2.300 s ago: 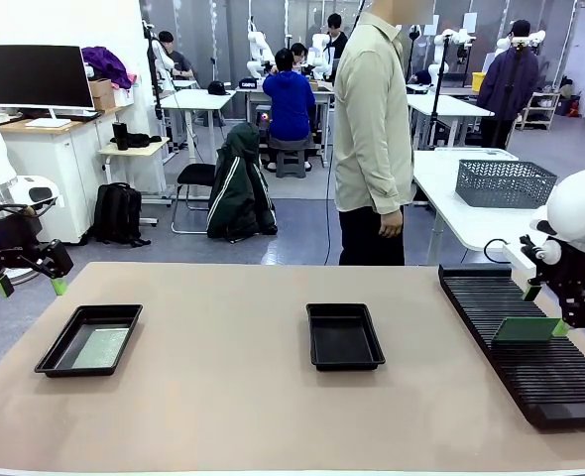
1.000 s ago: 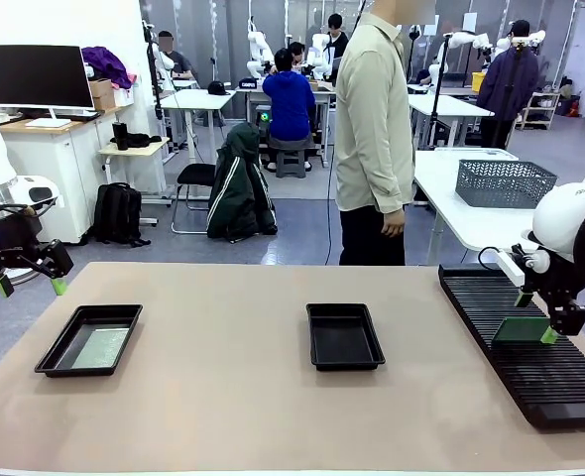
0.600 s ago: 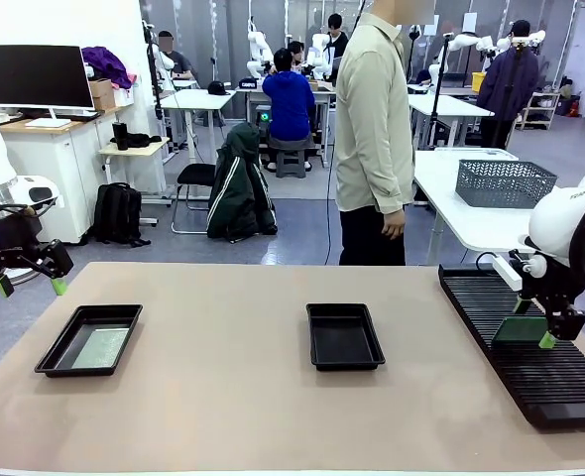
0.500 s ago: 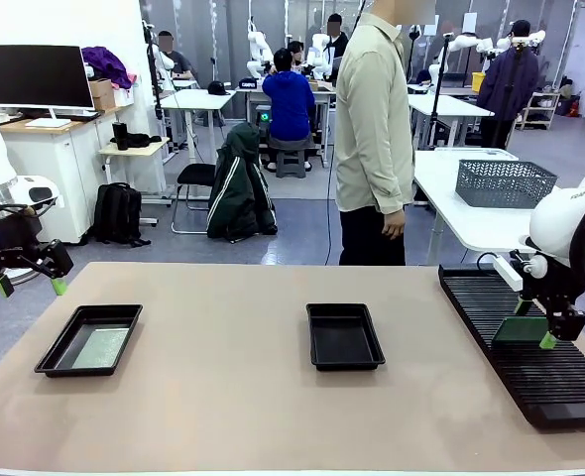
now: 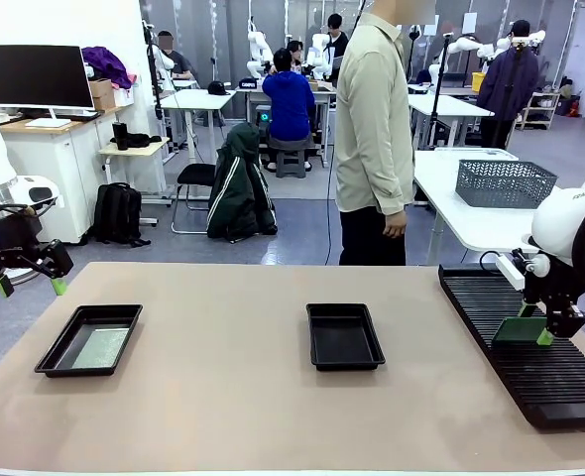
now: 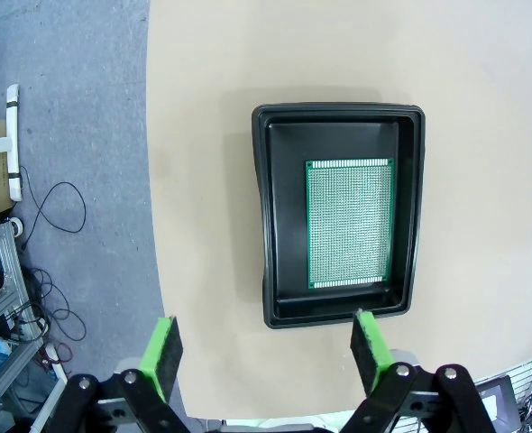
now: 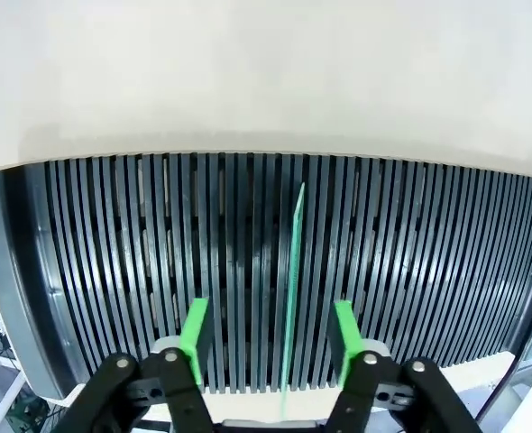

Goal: Inspect and transfer BCBs to ESD trays.
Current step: Pick up the Blank PCB from the PCB Rack and place it in the right ESD tray.

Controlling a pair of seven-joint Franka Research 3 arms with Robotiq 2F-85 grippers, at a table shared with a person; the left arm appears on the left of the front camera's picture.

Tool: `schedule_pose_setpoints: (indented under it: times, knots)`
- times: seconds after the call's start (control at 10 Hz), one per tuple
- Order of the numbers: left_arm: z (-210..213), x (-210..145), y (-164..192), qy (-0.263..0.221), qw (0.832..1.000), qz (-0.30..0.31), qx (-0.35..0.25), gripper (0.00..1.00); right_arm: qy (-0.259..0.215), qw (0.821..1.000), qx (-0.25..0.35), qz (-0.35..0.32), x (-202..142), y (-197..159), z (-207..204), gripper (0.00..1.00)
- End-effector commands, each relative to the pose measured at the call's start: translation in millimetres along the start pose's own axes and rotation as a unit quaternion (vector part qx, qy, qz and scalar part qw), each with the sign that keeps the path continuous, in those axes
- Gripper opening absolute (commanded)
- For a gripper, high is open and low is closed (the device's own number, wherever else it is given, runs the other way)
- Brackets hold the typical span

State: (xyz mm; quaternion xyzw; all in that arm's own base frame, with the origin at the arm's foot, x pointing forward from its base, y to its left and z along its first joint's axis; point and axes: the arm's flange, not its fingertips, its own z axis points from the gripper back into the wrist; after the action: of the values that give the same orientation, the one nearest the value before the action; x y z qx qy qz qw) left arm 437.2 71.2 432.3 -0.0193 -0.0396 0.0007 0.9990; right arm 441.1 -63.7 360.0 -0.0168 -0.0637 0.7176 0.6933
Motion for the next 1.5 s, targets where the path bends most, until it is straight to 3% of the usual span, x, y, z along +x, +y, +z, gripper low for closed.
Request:
schedule_pose_setpoints:
  times: [0.0,1.0,1.4]
  knots:
    - [-1.9,-1.1,0.4,-0.005,1.0,0.0,0.001,1.0,0.002,1.0,-0.016,-0.008,-3.2,0.9,-5.3,0.57]
    - [-1.9,-1.1,0.4,-0.005,1.0,0.0,0.001,1.0,-0.003,1.0,-0.028,-0.012,-8.5,5.4,-11.2,0.01]
    - [-1.9,-1.1,0.4,-0.005,1.0,0.0,0.001,1.0,-0.008,1.0,-0.027,-0.014,-7.9,5.3,-7.3,0.0]
